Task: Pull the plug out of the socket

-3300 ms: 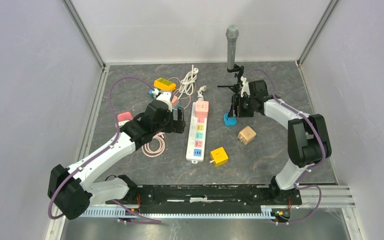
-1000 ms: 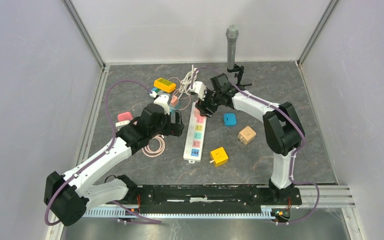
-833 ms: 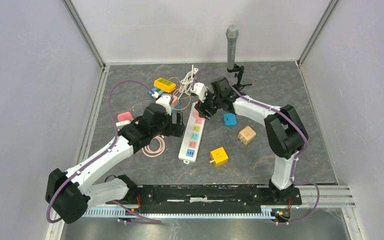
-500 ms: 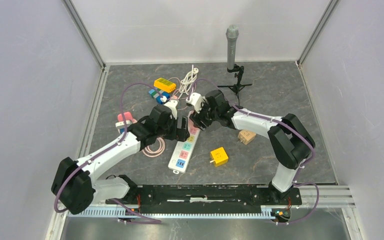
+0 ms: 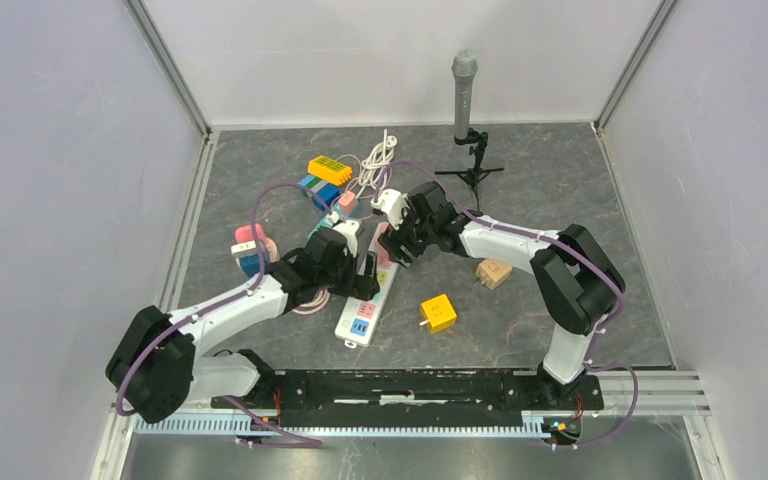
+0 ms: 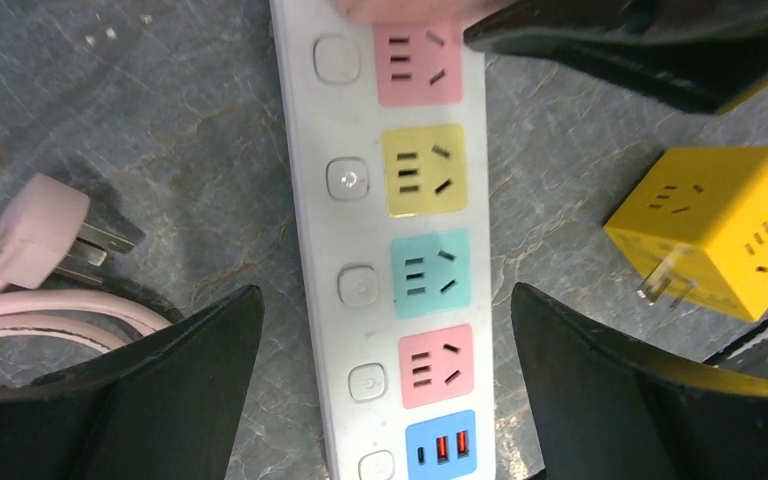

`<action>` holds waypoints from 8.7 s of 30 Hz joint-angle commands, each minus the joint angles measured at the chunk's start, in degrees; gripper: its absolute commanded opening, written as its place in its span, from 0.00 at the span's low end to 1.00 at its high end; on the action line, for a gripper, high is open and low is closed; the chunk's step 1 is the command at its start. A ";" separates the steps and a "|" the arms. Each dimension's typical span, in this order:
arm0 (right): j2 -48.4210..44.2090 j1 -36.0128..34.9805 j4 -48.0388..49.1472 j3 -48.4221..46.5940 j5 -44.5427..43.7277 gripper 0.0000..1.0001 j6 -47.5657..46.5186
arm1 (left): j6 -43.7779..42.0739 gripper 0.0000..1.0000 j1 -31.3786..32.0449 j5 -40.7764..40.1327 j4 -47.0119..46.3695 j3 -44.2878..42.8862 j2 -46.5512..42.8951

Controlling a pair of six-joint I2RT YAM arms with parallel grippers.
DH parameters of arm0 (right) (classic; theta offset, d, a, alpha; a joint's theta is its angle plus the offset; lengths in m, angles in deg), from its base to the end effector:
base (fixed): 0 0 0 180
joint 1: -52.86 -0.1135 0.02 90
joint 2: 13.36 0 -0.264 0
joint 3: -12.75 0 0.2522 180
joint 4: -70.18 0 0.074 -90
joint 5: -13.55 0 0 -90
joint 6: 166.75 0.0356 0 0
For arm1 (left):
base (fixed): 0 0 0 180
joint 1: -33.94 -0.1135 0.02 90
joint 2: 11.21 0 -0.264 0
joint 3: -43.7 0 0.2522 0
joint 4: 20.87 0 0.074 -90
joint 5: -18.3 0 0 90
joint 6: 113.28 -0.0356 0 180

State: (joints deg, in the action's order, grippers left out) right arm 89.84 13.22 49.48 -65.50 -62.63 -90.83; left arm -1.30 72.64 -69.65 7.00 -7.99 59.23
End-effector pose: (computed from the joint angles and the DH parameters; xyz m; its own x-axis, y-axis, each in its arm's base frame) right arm 0.2909 0.2521 0.1865 -0.3521 -0.5985 -0.7196 -0.8596 0.5110 -0.0044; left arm 0.1909 -0.1546 0.2016 -0.7670 0.1352 -0.6272 0.3849 0.8791 -0.2812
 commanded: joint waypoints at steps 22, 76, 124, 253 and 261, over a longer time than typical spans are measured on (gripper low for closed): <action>-2.68 -0.04 11.60 0.85 4.06 0.74 -1.02 | 3.51 0.76 0.59 -4.50 -6.06 5.03 6.08; -4.00 -2.62 18.53 6.03 0.86 0.00 5.11 | 5.39 0.61 0.85 -2.31 -0.11 2.78 15.36; -9.78 1.88 22.97 4.42 10.52 0.00 19.31 | 7.47 0.56 0.77 -1.69 2.94 2.08 16.81; -35.00 56.11 2.85 26.65 -7.32 0.98 37.99 | 7.62 1.00 0.86 -35.56 18.76 -13.57 -26.55; -38.18 50.37 5.13 24.23 -0.89 0.93 36.00 | 3.05 1.00 -0.29 -33.04 18.64 -11.79 -22.37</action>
State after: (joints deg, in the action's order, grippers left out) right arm 53.20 68.06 51.84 -37.74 -66.63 -52.28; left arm 4.06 73.64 -103.95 26.58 -21.04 35.03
